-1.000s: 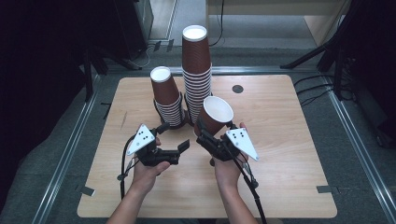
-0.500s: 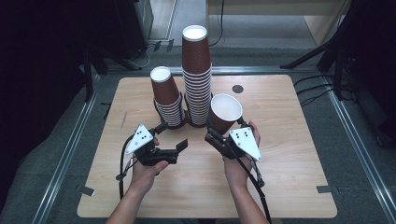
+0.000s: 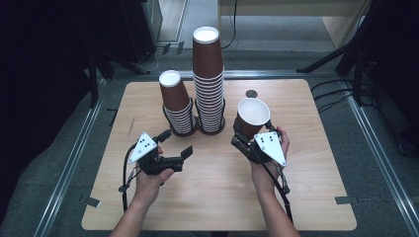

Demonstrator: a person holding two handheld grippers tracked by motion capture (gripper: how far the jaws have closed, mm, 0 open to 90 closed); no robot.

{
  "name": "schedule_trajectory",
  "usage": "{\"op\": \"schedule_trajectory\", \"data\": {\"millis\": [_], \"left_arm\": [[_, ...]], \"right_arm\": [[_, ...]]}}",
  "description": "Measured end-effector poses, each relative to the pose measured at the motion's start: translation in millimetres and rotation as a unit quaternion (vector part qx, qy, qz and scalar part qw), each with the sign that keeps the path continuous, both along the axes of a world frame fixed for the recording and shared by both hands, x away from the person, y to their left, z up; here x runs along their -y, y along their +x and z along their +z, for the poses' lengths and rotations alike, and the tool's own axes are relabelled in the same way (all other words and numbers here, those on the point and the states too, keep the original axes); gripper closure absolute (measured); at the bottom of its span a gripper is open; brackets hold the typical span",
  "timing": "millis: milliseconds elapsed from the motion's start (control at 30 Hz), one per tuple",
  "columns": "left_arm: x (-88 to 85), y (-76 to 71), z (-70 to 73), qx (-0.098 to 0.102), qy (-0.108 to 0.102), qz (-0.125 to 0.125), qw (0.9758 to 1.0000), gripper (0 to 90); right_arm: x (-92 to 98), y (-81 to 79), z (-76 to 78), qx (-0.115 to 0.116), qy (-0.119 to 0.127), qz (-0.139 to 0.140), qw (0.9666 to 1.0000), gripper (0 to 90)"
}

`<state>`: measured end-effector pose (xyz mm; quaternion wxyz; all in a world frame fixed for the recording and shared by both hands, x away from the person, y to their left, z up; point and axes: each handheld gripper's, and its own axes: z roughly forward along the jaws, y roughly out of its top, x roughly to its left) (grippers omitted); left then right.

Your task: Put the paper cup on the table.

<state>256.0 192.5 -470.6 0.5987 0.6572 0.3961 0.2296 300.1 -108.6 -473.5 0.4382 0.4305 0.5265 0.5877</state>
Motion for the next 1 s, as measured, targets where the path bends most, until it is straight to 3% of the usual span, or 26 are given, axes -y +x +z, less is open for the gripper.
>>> {"op": "schedule_trajectory", "data": {"millis": [100,300,600,633,767,933,1000], "left_arm": [[-6.9,-0.4,-5.2,-0.005,0.007,0.015,0.9999,2.6],[-28.1,-3.5,-16.4,-0.019,0.010,0.044,0.9988,2.6],[-55.8,-16.0,-31.0,-0.028,0.018,0.082,0.9961,2.6],[-64.3,-19.1,-36.5,-0.036,0.022,0.096,0.9945,2.6],[-75.8,-25.3,-42.2,-0.040,0.031,0.114,0.9922,2.6],[-86.2,-32.9,-47.2,-0.044,0.038,0.128,0.9901,2.6],[-86.9,-34.9,-50.5,-0.047,0.050,0.129,0.9893,2.6]], "right_arm": [[8.8,4.3,-5.4,-0.003,-0.010,-0.009,0.9999,13.4],[27.2,12.0,-19.2,-0.006,0.021,-0.012,0.9997,13.2],[38.1,14.0,-27.3,-0.014,-0.003,-0.023,0.9996,12.5],[40.7,14.7,-28.3,-0.014,-0.004,-0.020,0.9997,12.3],[45.4,16.8,-29.9,-0.033,-0.023,-0.024,0.9989,12.1],[53.3,22.6,-35.1,-0.042,-0.021,-0.026,0.9986,12.1],[56.5,23.9,-36.8,-0.046,-0.018,-0.029,0.9984,12.1]]}}
